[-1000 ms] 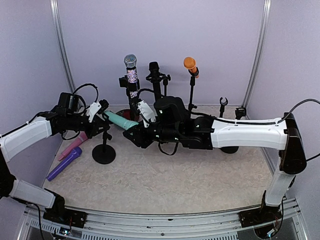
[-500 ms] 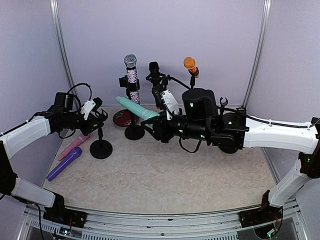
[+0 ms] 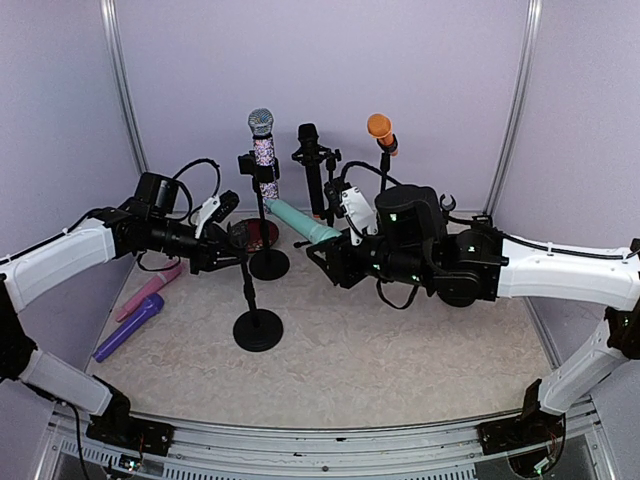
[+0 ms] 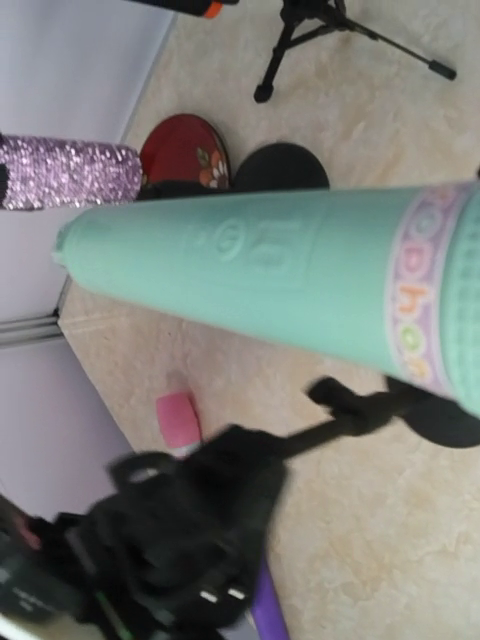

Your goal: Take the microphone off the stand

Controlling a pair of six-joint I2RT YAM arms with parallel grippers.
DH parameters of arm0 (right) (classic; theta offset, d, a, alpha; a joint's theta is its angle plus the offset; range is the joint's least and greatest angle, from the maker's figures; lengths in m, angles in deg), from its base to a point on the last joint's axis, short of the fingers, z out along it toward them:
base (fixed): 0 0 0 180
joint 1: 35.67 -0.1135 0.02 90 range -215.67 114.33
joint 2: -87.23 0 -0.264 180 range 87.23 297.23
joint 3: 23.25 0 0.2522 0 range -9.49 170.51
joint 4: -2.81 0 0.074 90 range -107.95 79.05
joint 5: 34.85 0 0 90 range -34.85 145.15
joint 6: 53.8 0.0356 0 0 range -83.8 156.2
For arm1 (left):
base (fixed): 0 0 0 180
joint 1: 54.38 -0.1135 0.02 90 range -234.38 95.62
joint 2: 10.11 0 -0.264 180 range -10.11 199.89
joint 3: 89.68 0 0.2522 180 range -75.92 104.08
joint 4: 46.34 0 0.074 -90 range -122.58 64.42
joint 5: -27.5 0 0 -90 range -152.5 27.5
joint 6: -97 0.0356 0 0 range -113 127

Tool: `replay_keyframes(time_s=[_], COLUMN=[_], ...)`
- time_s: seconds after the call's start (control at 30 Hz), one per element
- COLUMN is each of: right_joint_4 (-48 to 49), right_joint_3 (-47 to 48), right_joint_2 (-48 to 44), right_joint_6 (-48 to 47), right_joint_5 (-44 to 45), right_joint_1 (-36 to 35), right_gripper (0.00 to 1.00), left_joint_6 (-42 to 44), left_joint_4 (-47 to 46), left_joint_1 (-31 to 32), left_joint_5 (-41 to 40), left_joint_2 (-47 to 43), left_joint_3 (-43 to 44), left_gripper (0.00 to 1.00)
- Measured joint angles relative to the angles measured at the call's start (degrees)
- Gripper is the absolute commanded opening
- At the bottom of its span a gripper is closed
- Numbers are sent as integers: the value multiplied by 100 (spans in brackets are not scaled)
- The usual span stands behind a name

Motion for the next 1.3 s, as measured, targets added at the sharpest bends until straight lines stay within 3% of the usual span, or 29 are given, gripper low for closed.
replay_keyframes(time_s=[0.13,0.17,0.2,0.23,0.43,0.67,1.0,1.13,1.3], right_joint_4=[-35,-37,-37,-39,-109,-153,-466,-682,-802], right_joint_3=[0,0,2,2,188,619,2153,2627,3230], right_joint_2=[-7,-7,-7,-7,74,278,1641,2107,2594], right_joint_6=[-20,-22,-24,-31,-90,-138,-195,-251,-280], right_joint_5=[42,44,48,50,13,-339,-1478,-1827,-2273], right_joint_1=[9,9,9,9,11,11,-85,-219,-354], right_gripper=[0,0,0,0,0,0,0,0,0], left_joint_6=[66,109,160,208,597,1569,2546,2806,3018], left_joint_4=[68,133,219,321,1036,2238,3088,3191,3458], left_joint_1=[396,442,463,468,420,-85,-109,74,586], left_joint_5=[142,136,118,92,-417,-1088,-1910,-2190,-2321], left_joint_2=[188,238,275,297,26,-776,-957,-1043,-1325], left_joint_3=[39,39,39,39,90,981,1893,2022,1762], left_gripper=[64,75,93,98,99,99,95,91,74])
